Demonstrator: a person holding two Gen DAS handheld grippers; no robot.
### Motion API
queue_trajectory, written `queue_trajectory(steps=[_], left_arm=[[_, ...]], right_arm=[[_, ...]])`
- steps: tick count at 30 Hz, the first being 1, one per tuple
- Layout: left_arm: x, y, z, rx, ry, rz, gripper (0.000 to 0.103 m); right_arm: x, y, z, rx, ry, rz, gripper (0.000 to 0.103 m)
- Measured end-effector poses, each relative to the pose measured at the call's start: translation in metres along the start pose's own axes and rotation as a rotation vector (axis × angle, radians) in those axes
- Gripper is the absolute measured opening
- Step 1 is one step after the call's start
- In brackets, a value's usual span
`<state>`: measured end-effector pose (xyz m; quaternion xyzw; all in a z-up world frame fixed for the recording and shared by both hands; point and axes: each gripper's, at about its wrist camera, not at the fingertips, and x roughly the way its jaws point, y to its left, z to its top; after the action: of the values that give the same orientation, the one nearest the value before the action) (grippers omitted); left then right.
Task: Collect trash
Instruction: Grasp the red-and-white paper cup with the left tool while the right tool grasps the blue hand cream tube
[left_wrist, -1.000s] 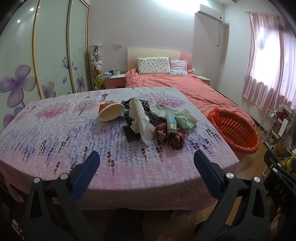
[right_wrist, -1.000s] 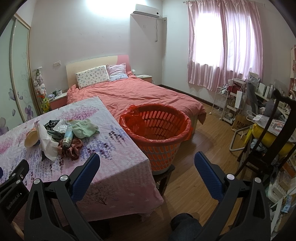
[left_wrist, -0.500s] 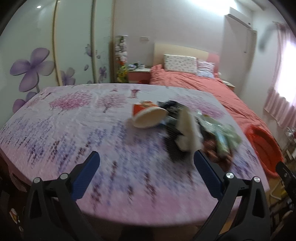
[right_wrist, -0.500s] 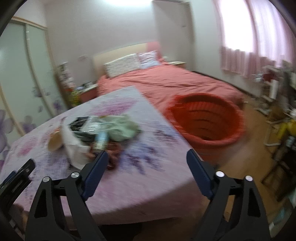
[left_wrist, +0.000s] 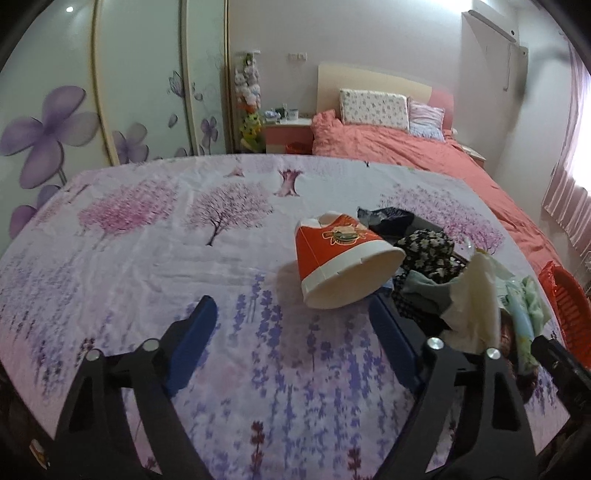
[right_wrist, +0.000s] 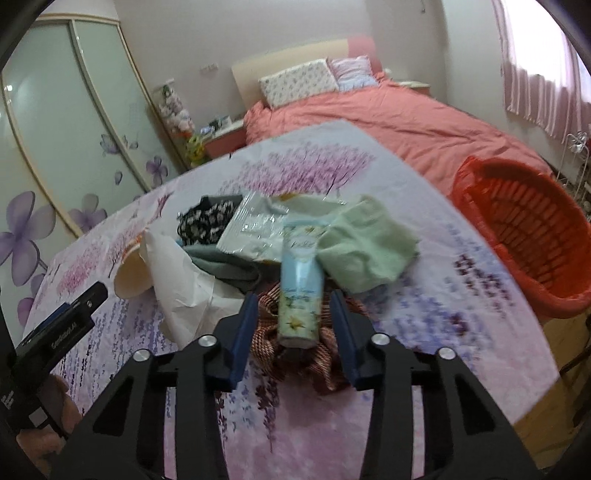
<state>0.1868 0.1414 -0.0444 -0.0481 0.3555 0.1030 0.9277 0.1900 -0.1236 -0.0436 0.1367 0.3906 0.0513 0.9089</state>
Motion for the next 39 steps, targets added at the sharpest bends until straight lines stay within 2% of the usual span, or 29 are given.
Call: queue_trajectory(steps=[5, 14, 21, 30, 39], left_arm=[[0.024, -0.001, 0.003, 0.012, 0.044, -0.007, 0.071], [0.060, -0.002, 0.011, 0.001, 0.102, 0.003, 0.053], [0.072, 0.005, 0.015, -0.010, 0.128, -0.006, 0.017], [0.059, 0.014, 0.024, -0.020, 0.070, -0.002, 0.005], [0.049, 0.014, 0.028, -0.009, 0.038, -0.003, 0.005]], right_arm=[[0.007, 0.001, 0.002, -0.002, 0.022, -0.015, 0.034], [0.029, -0.001, 0.012, 0.009, 0.038, -0.037, 0.034], [0.027, -0.005, 0.013, 0.004, 0.043, -0.010, 0.029], [0.012, 0.002, 0.016, -0.012, 0.003, 0.042, 0.029], [0.000, 0.010, 0.023, -0.030, -0.034, 0.062, 0.029]])
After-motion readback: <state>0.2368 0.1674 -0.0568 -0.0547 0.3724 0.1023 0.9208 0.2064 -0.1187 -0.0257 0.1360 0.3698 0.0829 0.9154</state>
